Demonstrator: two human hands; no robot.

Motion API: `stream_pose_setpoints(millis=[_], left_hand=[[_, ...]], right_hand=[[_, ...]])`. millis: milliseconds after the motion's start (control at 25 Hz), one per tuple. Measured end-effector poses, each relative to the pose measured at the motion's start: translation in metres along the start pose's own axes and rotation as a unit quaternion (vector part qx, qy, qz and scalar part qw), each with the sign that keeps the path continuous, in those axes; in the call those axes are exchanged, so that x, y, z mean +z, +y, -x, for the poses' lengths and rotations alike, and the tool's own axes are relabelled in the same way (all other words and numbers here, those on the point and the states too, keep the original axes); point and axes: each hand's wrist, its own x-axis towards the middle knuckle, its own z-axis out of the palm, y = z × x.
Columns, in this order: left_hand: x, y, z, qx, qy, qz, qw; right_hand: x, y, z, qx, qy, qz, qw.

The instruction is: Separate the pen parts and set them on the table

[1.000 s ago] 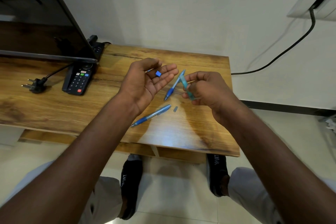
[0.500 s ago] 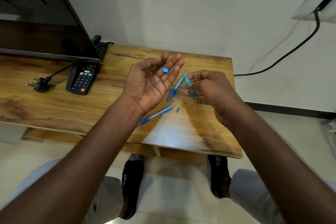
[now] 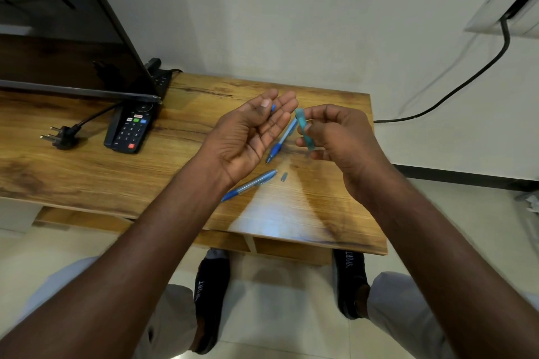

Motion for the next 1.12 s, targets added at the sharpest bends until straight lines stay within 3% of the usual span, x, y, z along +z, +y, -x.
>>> stream_pose_setpoints(millis=[280,520,1120], left_hand=[[-0.0039,-0.0008,-0.0014,-0.001,0.068,-0.042,0.997],[-0.003,-0.0043,-0.0013,-0.04,0.077,-0.088,0.992],[-0.0051,-0.0093,-0.0041,-0.038,0.082,-0.125,0.988]], right_hand=[[0.0015,0.0004,0.0014,-0.03,-0.011,-0.007,0.999],[0.0057,0.0019,0.0043,-0.051,-0.023,0.014,0.998],[0.0072,0.0087,0.0028,-0.089,-0.004,0.075,0.993]])
